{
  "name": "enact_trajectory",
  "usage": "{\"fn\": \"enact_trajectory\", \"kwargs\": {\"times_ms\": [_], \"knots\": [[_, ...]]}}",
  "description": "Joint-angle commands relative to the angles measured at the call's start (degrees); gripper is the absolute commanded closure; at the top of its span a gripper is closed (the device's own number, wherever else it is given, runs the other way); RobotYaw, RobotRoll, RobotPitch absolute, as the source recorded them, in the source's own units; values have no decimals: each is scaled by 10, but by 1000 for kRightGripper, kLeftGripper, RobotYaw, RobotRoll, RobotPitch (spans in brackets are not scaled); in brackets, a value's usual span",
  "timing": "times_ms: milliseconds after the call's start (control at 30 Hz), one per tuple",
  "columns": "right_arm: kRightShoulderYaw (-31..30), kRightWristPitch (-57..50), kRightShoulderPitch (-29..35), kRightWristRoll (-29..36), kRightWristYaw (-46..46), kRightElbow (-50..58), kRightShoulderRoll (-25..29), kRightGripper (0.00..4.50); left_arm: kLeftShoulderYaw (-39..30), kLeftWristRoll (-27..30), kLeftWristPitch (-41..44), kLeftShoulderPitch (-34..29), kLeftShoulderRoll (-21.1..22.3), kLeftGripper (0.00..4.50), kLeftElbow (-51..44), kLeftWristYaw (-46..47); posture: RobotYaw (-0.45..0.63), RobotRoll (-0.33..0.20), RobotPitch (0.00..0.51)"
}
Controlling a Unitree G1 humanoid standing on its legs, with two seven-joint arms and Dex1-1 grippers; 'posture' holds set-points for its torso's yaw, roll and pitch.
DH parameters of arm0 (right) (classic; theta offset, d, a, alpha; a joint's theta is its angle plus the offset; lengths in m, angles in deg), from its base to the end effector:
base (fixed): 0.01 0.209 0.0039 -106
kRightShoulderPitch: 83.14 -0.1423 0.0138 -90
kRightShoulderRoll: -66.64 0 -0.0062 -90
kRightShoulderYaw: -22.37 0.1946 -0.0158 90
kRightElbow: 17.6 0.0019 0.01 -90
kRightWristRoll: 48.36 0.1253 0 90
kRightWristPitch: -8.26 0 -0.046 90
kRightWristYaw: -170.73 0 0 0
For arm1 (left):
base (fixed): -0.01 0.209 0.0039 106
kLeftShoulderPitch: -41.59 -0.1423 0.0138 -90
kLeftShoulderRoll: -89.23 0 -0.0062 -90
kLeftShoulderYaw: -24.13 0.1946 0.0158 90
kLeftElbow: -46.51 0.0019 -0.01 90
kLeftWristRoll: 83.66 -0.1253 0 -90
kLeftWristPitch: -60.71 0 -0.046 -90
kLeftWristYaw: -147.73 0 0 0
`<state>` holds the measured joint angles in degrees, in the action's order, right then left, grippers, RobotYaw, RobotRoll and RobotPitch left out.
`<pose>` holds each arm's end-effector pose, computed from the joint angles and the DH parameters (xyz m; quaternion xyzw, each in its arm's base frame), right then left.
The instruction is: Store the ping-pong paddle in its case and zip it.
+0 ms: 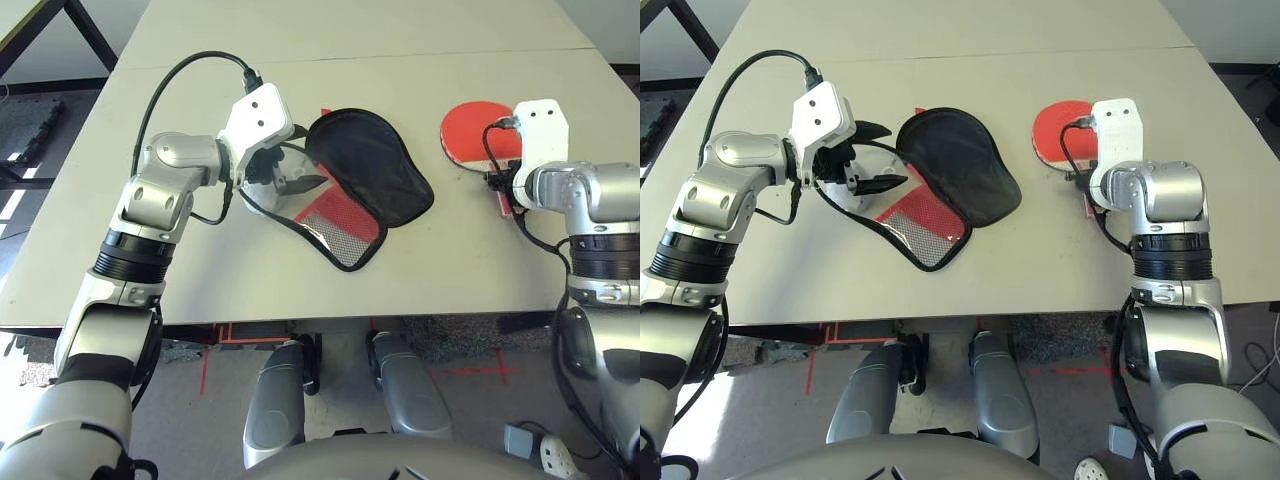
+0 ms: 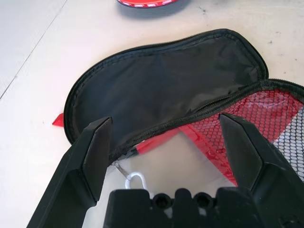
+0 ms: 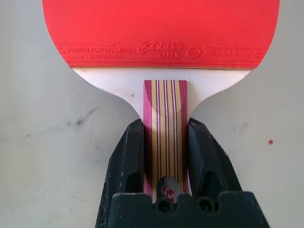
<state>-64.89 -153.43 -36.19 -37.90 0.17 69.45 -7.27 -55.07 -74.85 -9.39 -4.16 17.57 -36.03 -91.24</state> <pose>0.2906 -0.2344 0.1898 -0.1140 0.2657 -0.0142 0.9572 0.3061 0.2002 0.2066 0.2789 0.0176 -0.5026 0.8181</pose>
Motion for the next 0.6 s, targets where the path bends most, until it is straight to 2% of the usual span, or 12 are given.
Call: {"fn": "enact_trajectory", "kwargs": {"times_ms": [33, 300, 400, 600], "knots": [[-28, 13, -21, 10, 38, 56, 3, 3408, 0, -6, -1, -8, 8, 0, -5, -5, -162, 0, 190], [-120, 14, -46, 30, 121, 106, -21, 3408, -7, -6, 6, -14, 22, 0, -20, -1, -110, 0, 188], [-156, 22, -45, 23, 132, 90, -44, 3408, -14, -3, 19, -27, 32, 0, -42, 4, -85, 0, 191], [-188, 60, -48, 3, 148, 23, -65, 3408, -29, 2, 48, -53, 50, 0, -87, 16, -32, 0, 198]]}}
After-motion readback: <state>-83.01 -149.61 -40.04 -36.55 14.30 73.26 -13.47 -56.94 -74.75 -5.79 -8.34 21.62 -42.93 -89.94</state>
